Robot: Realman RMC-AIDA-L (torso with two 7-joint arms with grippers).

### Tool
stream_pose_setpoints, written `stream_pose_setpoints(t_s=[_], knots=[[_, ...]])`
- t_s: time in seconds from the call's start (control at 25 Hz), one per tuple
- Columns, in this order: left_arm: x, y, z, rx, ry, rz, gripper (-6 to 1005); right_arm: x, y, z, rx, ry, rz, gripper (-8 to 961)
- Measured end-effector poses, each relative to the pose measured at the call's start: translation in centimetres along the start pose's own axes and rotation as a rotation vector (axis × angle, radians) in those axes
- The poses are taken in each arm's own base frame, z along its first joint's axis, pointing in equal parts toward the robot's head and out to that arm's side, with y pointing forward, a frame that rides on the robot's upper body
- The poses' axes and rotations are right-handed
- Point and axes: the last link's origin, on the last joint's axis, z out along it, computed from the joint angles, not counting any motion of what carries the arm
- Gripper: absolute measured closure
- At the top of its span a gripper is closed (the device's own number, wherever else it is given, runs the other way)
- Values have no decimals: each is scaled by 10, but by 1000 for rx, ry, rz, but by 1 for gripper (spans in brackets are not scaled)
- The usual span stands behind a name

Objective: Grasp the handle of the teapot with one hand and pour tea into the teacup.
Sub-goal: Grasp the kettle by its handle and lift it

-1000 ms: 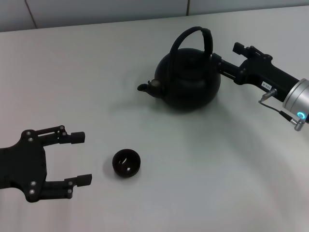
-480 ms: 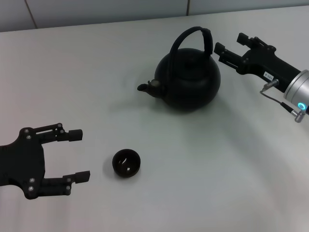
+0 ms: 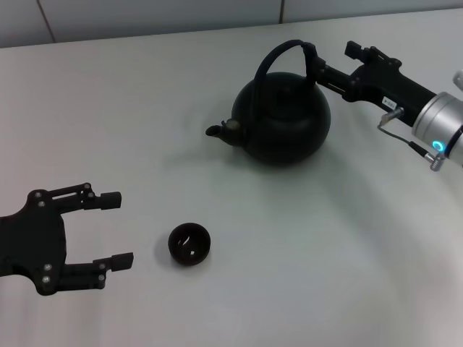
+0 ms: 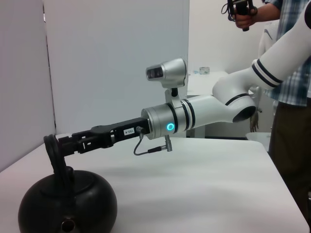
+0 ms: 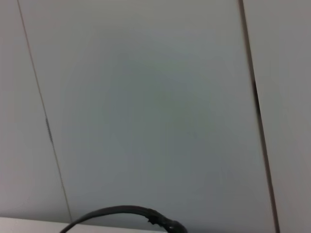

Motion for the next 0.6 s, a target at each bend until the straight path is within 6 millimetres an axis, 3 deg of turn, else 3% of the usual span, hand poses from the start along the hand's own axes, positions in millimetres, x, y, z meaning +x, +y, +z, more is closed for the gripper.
stream_pose_setpoints(t_s=[0.6], knots=[[1, -2, 1, 0, -1, 5, 215, -2, 1, 8, 14, 1, 19, 138]])
